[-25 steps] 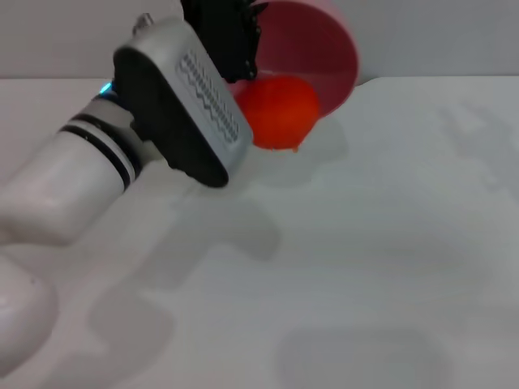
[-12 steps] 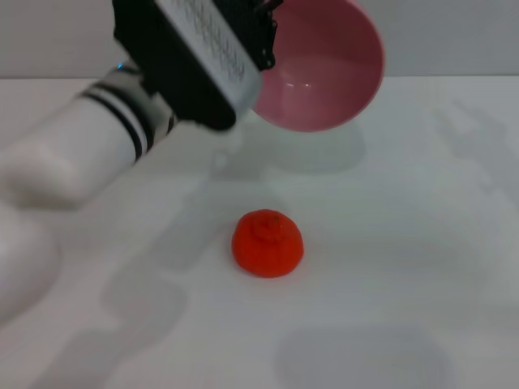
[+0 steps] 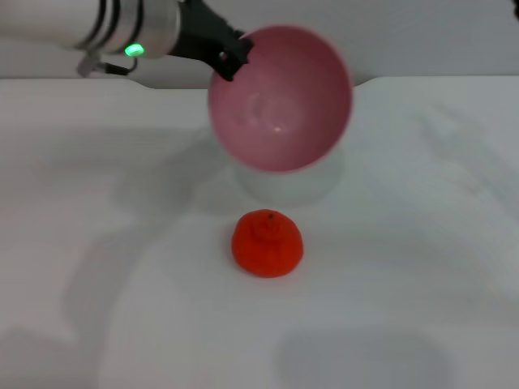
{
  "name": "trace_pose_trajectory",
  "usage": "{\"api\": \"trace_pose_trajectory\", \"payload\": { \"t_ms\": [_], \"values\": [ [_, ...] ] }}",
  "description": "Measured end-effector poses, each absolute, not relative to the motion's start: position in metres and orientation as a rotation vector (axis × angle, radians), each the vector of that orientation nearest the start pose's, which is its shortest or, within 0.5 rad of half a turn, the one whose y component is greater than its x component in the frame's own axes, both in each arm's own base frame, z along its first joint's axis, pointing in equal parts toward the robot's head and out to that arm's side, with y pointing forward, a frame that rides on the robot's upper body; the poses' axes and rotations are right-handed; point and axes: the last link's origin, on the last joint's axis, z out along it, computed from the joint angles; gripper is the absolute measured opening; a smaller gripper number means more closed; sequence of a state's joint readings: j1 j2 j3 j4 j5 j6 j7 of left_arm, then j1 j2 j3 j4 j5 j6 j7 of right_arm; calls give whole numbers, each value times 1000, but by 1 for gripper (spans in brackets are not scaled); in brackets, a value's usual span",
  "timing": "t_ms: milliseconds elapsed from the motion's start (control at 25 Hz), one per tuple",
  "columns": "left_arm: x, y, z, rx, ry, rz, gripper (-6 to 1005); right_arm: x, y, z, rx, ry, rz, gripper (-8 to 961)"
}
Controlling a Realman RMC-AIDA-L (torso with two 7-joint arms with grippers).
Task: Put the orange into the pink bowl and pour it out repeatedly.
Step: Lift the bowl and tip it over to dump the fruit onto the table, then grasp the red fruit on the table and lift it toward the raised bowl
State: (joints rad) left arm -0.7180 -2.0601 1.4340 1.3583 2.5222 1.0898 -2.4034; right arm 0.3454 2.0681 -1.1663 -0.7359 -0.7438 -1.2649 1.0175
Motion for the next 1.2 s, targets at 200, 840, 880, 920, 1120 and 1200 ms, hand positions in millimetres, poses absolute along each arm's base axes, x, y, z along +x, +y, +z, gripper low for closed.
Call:
{"api": "trace_pose_trajectory", "payload": {
  "t_ms": [200,840,880,920,1120,1200],
  "values": [
    [-131,448,37,-2464,-656,223,44,221,363,66,-2046,408,1187,460],
    [-167,443,77,-2397,-860,361,44,185,392,24,-2625,824,123,520],
    [-167,443,76,-2397,-859,364,44,175,390,18,-2681,783,103,523],
    [-167,443,75,-2400,-858,368,44,165,387,13,-2732,745,84,527],
    [-168,441,74,-2406,-865,375,44,137,375,-14,-2886,607,-40,546],
    [-169,440,73,-2409,-870,379,44,135,371,-24,-2908,587,-95,553]
  ]
}}
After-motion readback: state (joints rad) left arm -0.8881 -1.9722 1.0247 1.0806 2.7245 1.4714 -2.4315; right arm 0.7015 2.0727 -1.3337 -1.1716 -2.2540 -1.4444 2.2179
